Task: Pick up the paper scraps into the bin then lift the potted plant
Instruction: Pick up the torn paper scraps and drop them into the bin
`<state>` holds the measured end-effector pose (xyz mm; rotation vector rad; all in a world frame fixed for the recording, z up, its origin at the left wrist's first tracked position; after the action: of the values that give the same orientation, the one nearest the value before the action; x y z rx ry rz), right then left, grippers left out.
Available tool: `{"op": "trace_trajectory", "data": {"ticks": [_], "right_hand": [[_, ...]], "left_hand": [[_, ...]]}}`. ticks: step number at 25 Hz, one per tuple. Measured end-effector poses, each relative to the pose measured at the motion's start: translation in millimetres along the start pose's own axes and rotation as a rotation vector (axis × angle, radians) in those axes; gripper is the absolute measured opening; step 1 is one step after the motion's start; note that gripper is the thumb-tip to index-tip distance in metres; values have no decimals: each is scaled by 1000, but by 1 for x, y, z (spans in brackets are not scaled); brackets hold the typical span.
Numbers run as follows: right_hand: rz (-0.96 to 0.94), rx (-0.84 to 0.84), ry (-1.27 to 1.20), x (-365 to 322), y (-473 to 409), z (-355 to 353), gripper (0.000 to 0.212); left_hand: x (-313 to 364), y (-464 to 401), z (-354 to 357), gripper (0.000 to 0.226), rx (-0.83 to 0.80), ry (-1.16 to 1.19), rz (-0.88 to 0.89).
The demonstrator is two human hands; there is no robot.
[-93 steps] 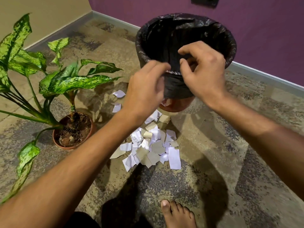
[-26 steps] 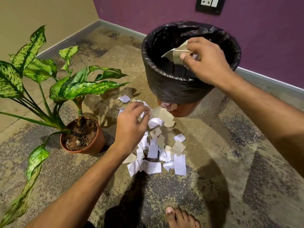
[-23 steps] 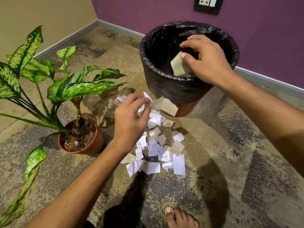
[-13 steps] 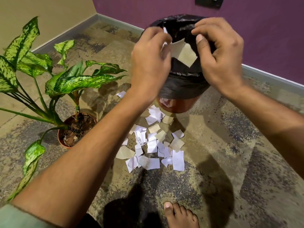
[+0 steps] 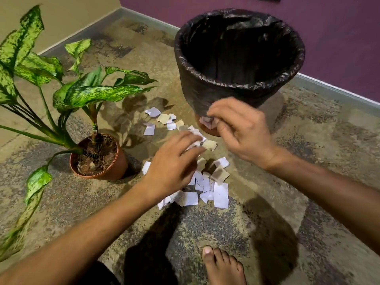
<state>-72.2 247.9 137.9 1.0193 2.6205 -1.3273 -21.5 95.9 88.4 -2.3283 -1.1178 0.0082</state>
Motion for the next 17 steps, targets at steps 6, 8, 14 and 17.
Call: {"op": "trace_trajectory", "data": {"ticks": [6, 8, 14, 17], "right_hand": [[226, -999, 143, 46, 99, 86, 78], [291, -1251, 215, 64, 131, 99, 113], [201, -1418, 284, 65, 164, 128, 144], [169, -1364, 297, 54, 150, 147, 144]], "left_hand": [[-78, 83, 55, 77, -701, -67, -620], [-88, 108, 66, 102, -793, -35, -755], [-104, 138, 77, 128, -912, -196, -766], [-103, 132, 83, 123, -909, -161, -731]]}}
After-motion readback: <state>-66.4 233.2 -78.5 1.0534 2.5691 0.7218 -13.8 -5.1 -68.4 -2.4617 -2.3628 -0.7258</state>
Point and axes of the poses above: each hand's wrist, its own y-axis away from the middle knuckle, its own z-axis out of the palm, x = y × z, the point moved 5 cm from there along -y, towards the middle knuckle, and after that the axes turned 2 degrees about x, right-handed, at the moved point
